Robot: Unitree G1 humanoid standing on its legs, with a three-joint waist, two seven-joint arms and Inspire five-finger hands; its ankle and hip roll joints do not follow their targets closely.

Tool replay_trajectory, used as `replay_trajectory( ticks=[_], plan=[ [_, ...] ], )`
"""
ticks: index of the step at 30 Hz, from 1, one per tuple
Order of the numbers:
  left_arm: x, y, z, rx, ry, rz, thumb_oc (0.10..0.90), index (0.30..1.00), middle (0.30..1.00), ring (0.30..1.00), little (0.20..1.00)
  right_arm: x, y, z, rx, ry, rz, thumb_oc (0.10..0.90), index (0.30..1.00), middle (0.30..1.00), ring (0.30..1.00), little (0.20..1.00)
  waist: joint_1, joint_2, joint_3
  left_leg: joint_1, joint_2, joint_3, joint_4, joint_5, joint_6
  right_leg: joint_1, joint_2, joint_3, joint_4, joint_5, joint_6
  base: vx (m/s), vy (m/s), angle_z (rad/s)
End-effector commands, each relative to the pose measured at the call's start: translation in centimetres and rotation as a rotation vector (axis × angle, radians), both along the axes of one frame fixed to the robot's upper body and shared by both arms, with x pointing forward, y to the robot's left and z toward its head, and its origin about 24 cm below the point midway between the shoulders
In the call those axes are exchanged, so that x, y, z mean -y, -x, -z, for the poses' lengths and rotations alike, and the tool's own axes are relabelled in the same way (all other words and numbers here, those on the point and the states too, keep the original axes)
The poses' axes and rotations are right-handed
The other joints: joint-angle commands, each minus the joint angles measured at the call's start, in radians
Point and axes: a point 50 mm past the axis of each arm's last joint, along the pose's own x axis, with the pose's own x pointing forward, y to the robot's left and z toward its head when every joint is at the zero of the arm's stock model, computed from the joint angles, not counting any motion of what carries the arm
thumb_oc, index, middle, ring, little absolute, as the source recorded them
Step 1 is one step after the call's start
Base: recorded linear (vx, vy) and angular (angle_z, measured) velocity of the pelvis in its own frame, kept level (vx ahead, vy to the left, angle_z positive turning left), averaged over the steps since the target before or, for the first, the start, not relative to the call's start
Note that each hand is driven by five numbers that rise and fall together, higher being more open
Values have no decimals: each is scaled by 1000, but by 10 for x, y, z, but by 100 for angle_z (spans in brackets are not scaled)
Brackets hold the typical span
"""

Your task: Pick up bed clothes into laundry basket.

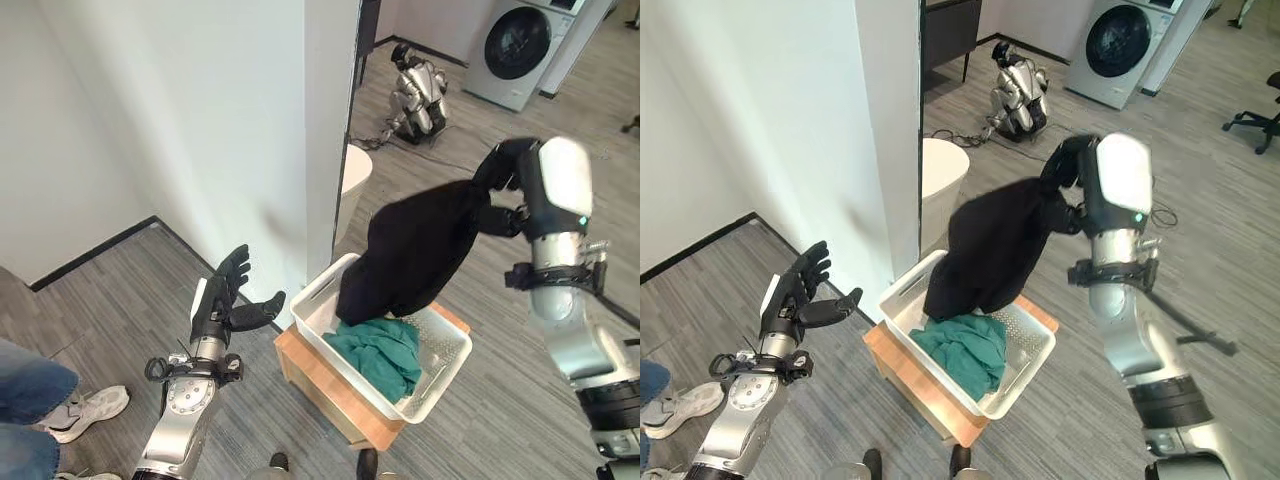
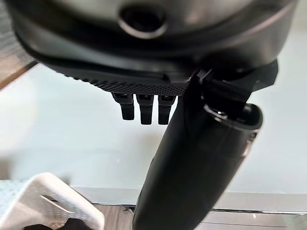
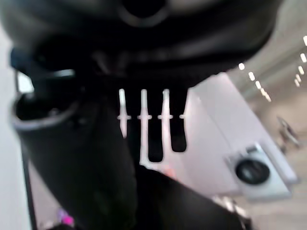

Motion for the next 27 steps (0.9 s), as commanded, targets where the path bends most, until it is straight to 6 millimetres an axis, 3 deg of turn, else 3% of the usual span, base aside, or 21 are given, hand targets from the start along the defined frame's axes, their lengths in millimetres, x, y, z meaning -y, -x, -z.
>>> replay_trajectory(
  ticks=[1,5,8,12,15,19,21,22,23,25,27],
  plan=[
    [13,-9,-57,313,5,93,800,900,900,900,900,-5,-4,-65,289,75,7,400,300,300,300,300,20,-48,-40,-49,35,-23,1,-24,-22,129,-101,-63,24,-162,91,0,0,0],
    [16,-11,-56,307,-4,109,800,900,900,900,900,-14,-15,-52,227,76,-13,400,300,300,300,300,52,-67,-12,-75,39,-29,1,-13,-23,112,-96,-76,24,-159,91,-30,-13,1],
    [17,-12,-58,309,-24,120,800,900,900,900,900,-19,-16,-54,246,47,-32,400,300,300,300,300,65,-82,4,-100,43,-34,1,-2,-27,95,-91,-87,24,-157,91,-54,-29,4],
    [16,-14,-58,313,-31,94,800,900,900,900,900,-38,4,-55,341,-56,-115,400,300,300,300,300,58,-86,13,-119,42,-43,1,-5,-25,82,-89,-93,25,-159,90,-10,4,12],
    [17,-14,-56,310,-27,70,800,900,900,900,900,-53,16,-30,292,-113,-177,400,300,300,300,300,43,-80,18,-119,41,-45,1,-9,-20,78,-90,-91,32,-165,88,-8,23,5],
    [18,-13,-55,307,-28,63,800,900,900,900,900,-54,19,-5,209,-199,-179,400,300,300,300,300,29,-73,19,-111,41,-37,1,-14,-19,79,-90,-85,35,-166,88,1,34,2],
    [18,-12,-53,297,-44,57,800,900,900,900,900,-57,27,25,104,-277,-178,400,300,300,300,300,11,-64,24,-105,41,-30,1,-16,-18,76,-92,-83,37,-167,88,-3,37,-1],
    [18,-11,-52,295,-49,53,800,900,900,900,900,-55,31,39,48,-284,-165,400,300,300,300,300,4,-61,27,-103,41,-28,1,-16,-18,76,-92,-83,38,-167,87,-2,16,-5],
    [18,-11,-51,293,-49,53,800,900,900,900,900,-55,31,39,46,-284,-165,400,300,300,300,300,5,-61,25,-102,41,-28,1,-16,-18,77,-91,-83,38,-167,87,0,0,0],
    [16,-7,-49,287,-64,55,800,900,900,900,900,-45,42,71,-97,-257,-109,400,300,300,300,300,-12,-52,33,-98,42,-25,1,-20,-19,77,-92,-81,40,-171,88,-2,5,-2],
    [15,-4,-48,283,-63,53,800,900,900,900,900,-40,46,79,-127,-247,-87,400,300,300,300,300,-18,-49,32,-95,41,-25,1,-21,-19,79,-92,-80,40,-172,88,2,1,-4]
  ],
)
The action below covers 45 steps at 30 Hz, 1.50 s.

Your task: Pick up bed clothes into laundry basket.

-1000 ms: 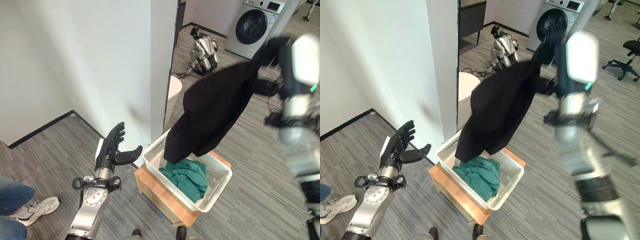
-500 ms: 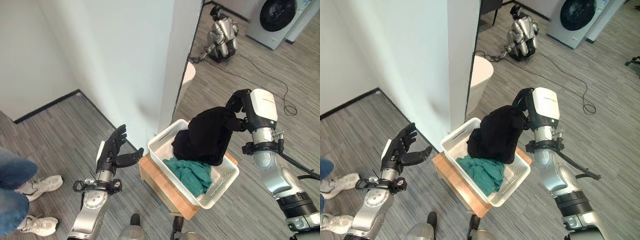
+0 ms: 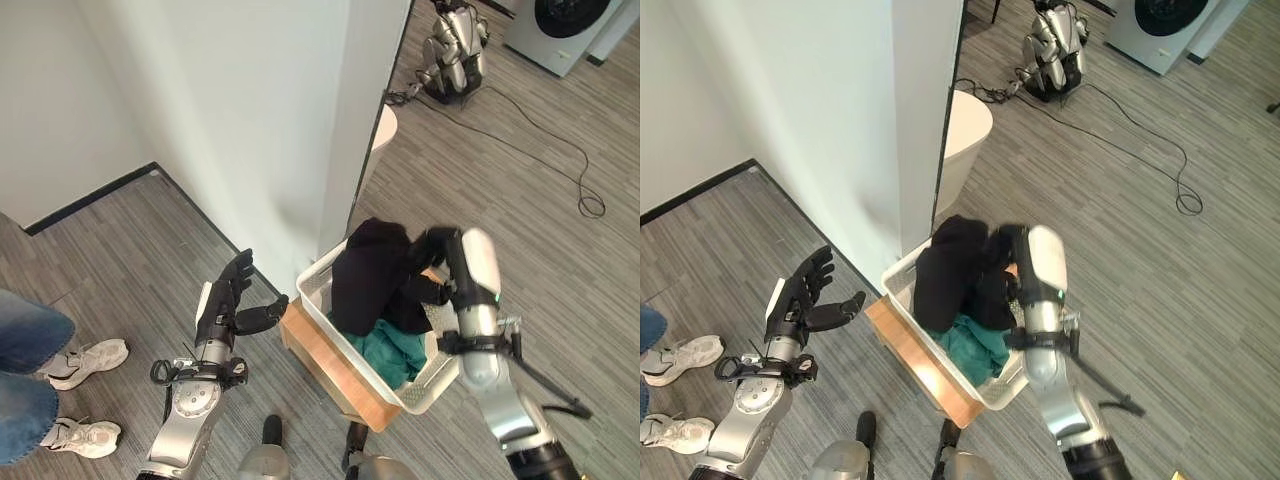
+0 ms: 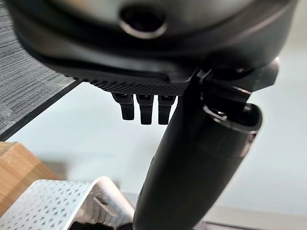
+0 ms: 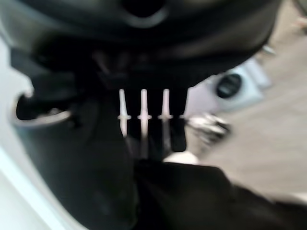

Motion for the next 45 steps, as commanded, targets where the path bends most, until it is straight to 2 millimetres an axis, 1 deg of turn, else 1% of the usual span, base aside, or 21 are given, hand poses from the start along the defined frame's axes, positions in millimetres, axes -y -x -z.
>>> replay_trajectory(
  ticks=[1,3,4,9,10,12,13,14,15,16,17,18,20,21,22,26,29,34,40,42,45],
  plan=[
    [8,-5,-49,281,-28,71,800,900,900,900,900,15,-6,-38,174,72,8,400,300,300,300,300,-53,1,-51,-30,34,-1,1,-37,-13,129,-99,-53,37,-173,91,0,0,0],
    [7,-5,-48,275,-28,71,800,900,900,900,900,17,-5,-33,155,76,13,400,300,300,300,300,-58,4,-51,-29,34,1,1,-38,-13,129,-100,-51,37,-172,91,-1,12,-2],
    [8,-6,-47,269,-30,77,800,900,900,900,900,19,-6,-24,106,88,16,400,300,300,300,300,-65,10,-48,-28,34,5,1,-39,-13,128,-101,-48,35,-171,92,-2,25,-7],
    [10,-7,-45,265,-23,91,800,900,900,900,900,22,-9,-11,47,99,29,400,300,300,300,300,-69,15,-45,-25,34,11,1,-39,-12,131,-101,-45,28,-168,92,6,15,-8],
    [12,-9,-45,264,-18,99,800,900,900,900,900,23,-14,-8,38,102,41,400,300,300,300,300,-65,13,-43,-26,33,10,1,-38,-13,132,-100,-44,25,-166,92,9,-5,-10],
    [12,-10,-46,265,-18,99,800,900,900,900,900,23,-15,-8,40,102,41,400,300,300,300,300,-65,13,-41,-26,33,10,1,-38,-13,132,-100,-44,25,-166,91,2,-3,-3],
    [15,-12,-46,268,-12,110,800,900,900,900,900,22,-23,-12,58,113,42,400,300,300,300,300,-57,10,-37,-32,34,6,1,-36,-15,126,-100,-43,23,-164,92,0,0,0],
    [15,-12,-47,269,-12,110,800,900,900,900,900,22,-23,-13,59,113,42,400,300,300,300,300,-58,10,-37,-33,34,6,1,-35,-15,126,-100,-43,23,-164,92,0,0,0],
    [17,-15,-48,274,-10,118,800,900,900,900,900,20,-30,-19,83,123,36,563,545,545,545,545,-50,8,-31,-41,35,3,1,-33,-17,120,-99,-45,23,-162,91,0,0,0],
    [17,-15,-48,276,-10,117,800,900,900,900,900,20,-31,-19,85,123,36,759,839,839,839,839,-51,8,-30,-42,35,3,1,-32,-17,119,-99,-45,23,-161,91,0,0,0],
    [18,-16,-49,279,-10,120,800,900,900,900,900,18,-36,-26,113,131,28,800,900,900,900,900,-47,6,-26,-48,35,1,1,-30,-17,112,-99,-46,23,-160,91,-51,-18,1],
    [20,-18,-51,287,-4,127,800,900,900,900,900,16,-43,-34,141,148,19,800,900,900,900,900,-36,3,-13,-65,37,-2,1,-24,-19,99,-97,-48,23,-157,92,-51,-18,1],
    [21,-19,-51,289,0,131,800,900,900,900,900,14,-47,-39,158,158,15,800,900,900,900,900,-31,1,-6,-75,38,-3,1,-20,-19,91,-97,-50,23,-155,92,-87,-31,0],
    [23,-22,-54,301,1,136,800,900,900,900,900,9,-57,-58,238,183,-6,800,900,900,900,900,-13,-8,16,-110,43,-12,1,-7,-22,63,-93,-54,22,-148,92,-109,-39,1],
    [23,-23,-54,303,1,136,800,900,900,900,900,9,-57,-59,240,184,-6,800,900,900,900,900,-13,-8,15,-113,43,-12,1,-6,-22,60,-92,-54,22,-147,92,-104,-29,1],
    [23,-27,-58,318,-3,125,800,900,900,900,900,7,-62,-84,348,167,-2,800,900,900,900,900,0,-20,17,-155,49,-20,1,5,-25,28,-89,-64,17,-142,93,-49,-3,13],
    [21,-27,-57,315,-8,114,800,900,900,900,900,7,-57,-93,397,155,-2,800,900,900,900,900,-1,-22,10,-152,48,-20,1,0,-25,32,-90,-62,16,-144,94,-1,2,5],
    [20,-23,-54,309,-12,111,800,900,900,900,900,7,-48,-95,415,135,-18,800,900,900,900,900,-11,-17,-2,-130,43,-14,1,-12,-22,51,-94,-55,17,-147,95,23,29,-2],
    [18,-19,-55,316,-17,95,800,900,900,900,900,8,-36,-94,431,96,-17,800,900,900,900,900,-35,-3,-30,-88,35,2,1,-30,-16,76,-105,-46,18,-146,99,46,46,0],
    [18,-18,-55,317,-20,85,800,900,900,900,900,2,-29,-92,436,52,-40,800,900,900,900,900,-50,5,-43,-72,32,8,1,-37,-13,85,-110,-42,18,-145,101,42,42,-7],
    [17,-16,-52,309,-20,76,800,900,900,900,900,-2,-25,-89,431,40,-56,800,900,900,900,900,-55,9,-52,-64,31,13,1,-41,-12,90,-113,-41,17,-145,102,31,24,-9]
  ],
)
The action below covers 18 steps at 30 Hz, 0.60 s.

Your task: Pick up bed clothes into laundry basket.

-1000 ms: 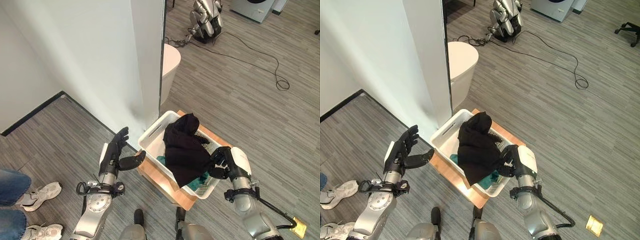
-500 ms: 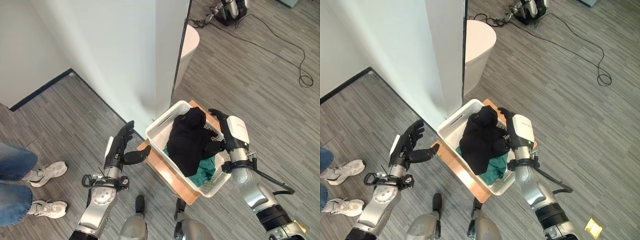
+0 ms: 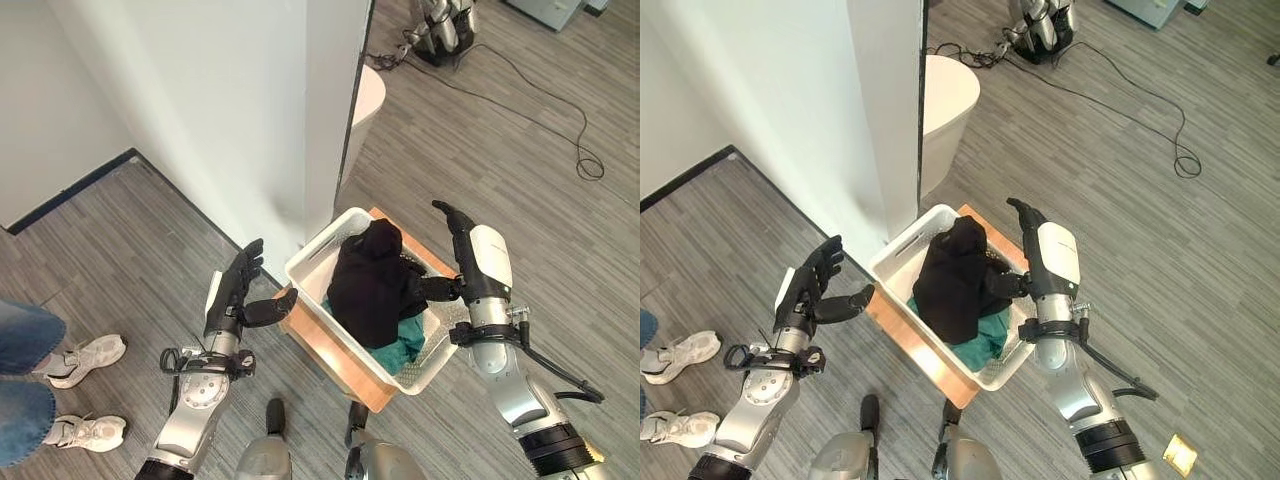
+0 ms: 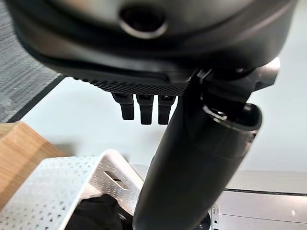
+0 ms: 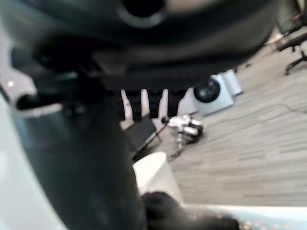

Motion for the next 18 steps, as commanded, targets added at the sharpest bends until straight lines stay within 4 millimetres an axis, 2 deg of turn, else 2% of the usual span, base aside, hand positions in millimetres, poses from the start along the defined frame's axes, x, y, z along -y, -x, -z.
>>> replay_trajectory(
  ticks=[1,6,12,18],
  plan=[
    [4,-4,-41,249,0,30,800,900,900,900,900,-11,7,-49,267,-14,-80,800,900,900,900,900,-25,-2,-100,-18,27,-7,1,-60,-13,143,-118,-50,19,-154,106,32,18,-11],
    [-1,3,-34,219,7,-8,800,900,900,900,900,-16,17,-54,299,-40,-118,800,900,900,900,900,-38,7,-121,-2,24,-1,1,-68,-10,152,-123,-43,20,-154,108,25,9,-5],
    [-6,9,-31,209,-17,-35,800,900,900,900,900,-11,25,-61,351,-91,-114,800,900,900,900,900,-41,15,-139,15,18,3,1,-75,-8,163,-128,-39,20,-153,110,0,0,0],
    [-17,25,-15,142,-33,-155,800,900,900,900,900,-3,40,-58,360,-126,-77,800,900,900,900,900,-45,22,-151,25,14,-1,1,-78,-4,174,-130,-43,22,-156,109,0,0,0]
  ],
)
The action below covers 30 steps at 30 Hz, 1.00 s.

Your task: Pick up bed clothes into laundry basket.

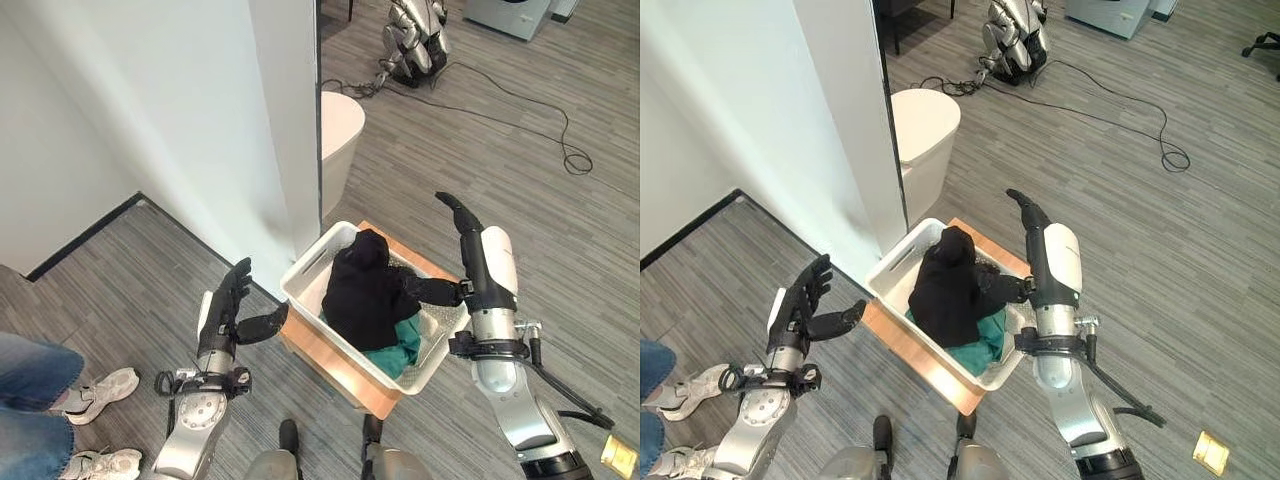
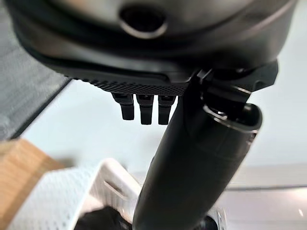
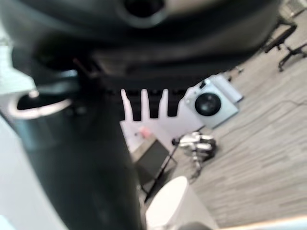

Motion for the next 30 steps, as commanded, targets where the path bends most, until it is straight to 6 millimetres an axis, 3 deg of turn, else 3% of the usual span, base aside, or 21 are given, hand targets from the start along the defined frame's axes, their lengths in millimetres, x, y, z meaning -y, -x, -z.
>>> replay_trajectory(
  ticks=[1,6,7,8,9,15,22,30],
  plan=[
    [-8,-3,-37,218,-57,-25,800,900,900,900,900,0,13,-45,278,-54,-29,800,900,900,900,900,-2,-45,-111,-15,15,-10,1,-77,-6,139,-131,-56,22,-163,117,0,0,0],
    [-9,1,-38,221,-45,-34,800,900,900,900,900,0,20,-40,260,-202,-54,800,900,900,900,900,-11,-37,-119,-9,14,-11,1,-79,-4,141,-133,-53,25,-164,117,0,0,0],
    [-9,3,-42,241,-8,-35,800,900,900,900,900,-2,24,-27,187,-392,-116,800,900,900,900,900,-14,-33,-122,-4,14,-9,1,-79,-4,143,-134,-54,27,-164,117,0,0,0],
    [-9,3,-42,239,-8,-34,800,900,900,900,900,-2,25,-27,185,-395,-118,800,900,900,900,900,-14,-34,-123,-4,14,-9,1,-79,-4,144,-134,-54,27,-164,117,0,0,0],
    [-10,5,-44,251,50,-37,800,900,900,900,900,-1,29,-11,97,-541,-157,800,900,900,900,900,-15,-33,-123,-1,14,-7,1,-79,-4,146,-136,-55,28,-165,117,0,0,0],
    [-12,10,-35,219,133,-42,800,900,900,900,900,4,39,17,-52,-741,-215,800,900,900,900,900,-18,-31,-128,10,14,-4,1,-80,-7,156,-141,-59,29,-168,118,1,-20,0],
    [-10,15,-26,182,201,-14,800,900,900,900,900,-1,49,36,-162,-881,-293,800,900,900,900,900,-25,-21,-130,22,13,-2,1,-83,-10,161,-144,-60,31,-169,118,-1,-5,0],
    [-10,10,-28,198,99,-17,800,900,900,900,900,0,47,27,-147,-655,-263,800,900,900,900,900,-30,-8,-140,45,15,0,1,-90,-10,175,-145,-57,39,-178,116,4,-16,1]
  ],
)
